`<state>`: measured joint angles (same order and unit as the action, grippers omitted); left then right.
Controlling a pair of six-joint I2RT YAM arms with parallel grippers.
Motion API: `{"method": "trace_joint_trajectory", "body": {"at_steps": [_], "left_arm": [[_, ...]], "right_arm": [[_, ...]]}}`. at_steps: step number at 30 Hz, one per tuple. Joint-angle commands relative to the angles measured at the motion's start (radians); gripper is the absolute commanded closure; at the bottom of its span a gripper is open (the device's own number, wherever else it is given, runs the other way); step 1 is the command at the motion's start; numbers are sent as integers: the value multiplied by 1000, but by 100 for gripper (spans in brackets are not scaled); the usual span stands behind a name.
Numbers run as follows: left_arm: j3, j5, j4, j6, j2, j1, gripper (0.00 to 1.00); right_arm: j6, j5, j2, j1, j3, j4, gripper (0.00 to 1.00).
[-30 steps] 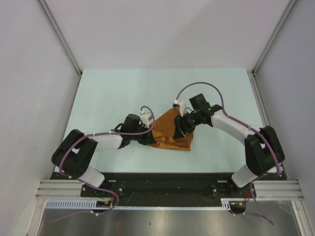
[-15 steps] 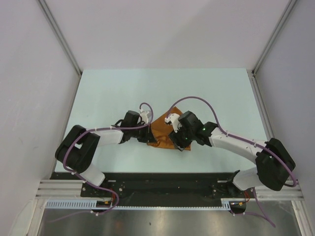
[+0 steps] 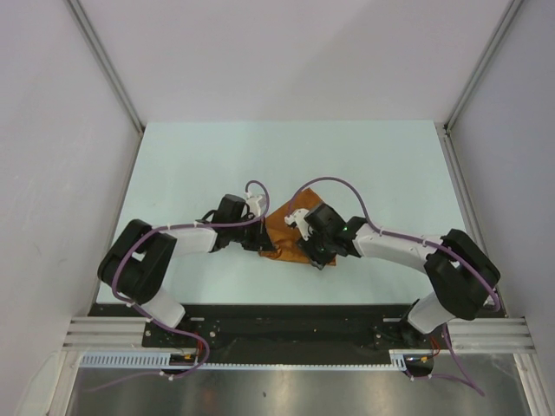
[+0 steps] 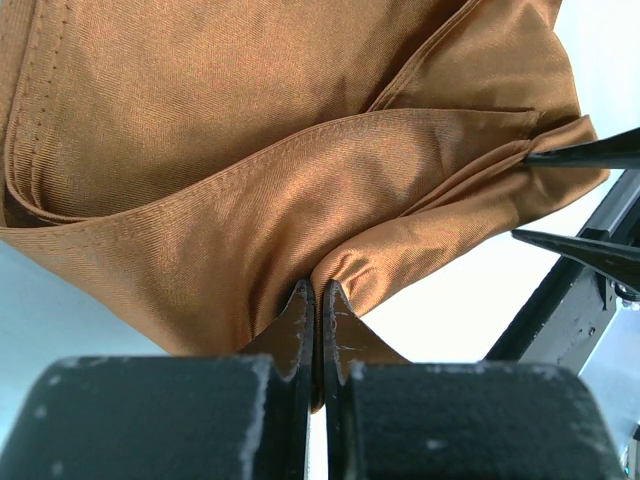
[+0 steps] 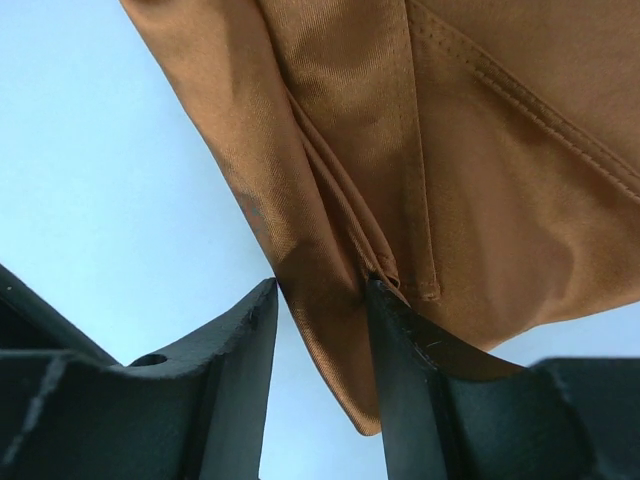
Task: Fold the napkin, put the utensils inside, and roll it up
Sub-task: Roll the napkin at the center of the board.
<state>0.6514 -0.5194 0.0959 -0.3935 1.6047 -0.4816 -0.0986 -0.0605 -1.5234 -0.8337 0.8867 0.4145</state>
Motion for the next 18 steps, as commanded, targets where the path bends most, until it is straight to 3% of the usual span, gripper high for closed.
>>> {"method": "trace_joint_trajectory", "body": {"at_steps": [1,6,13,18], "left_arm": [[-9,119,-85,25,46,21,100],[-4,105,-79,25,34,29,100],[14,90,-50,28,-11,34,100],[24,105,-44,51,-29,34,100]], "right_arm": [[-1,-11,-43,7,29,17,55],[-6,-65,-104,27,55,52,69],[-19,-329,-170,111,130,147,100],[-55,-525,-274,179,225,243,100]]}}
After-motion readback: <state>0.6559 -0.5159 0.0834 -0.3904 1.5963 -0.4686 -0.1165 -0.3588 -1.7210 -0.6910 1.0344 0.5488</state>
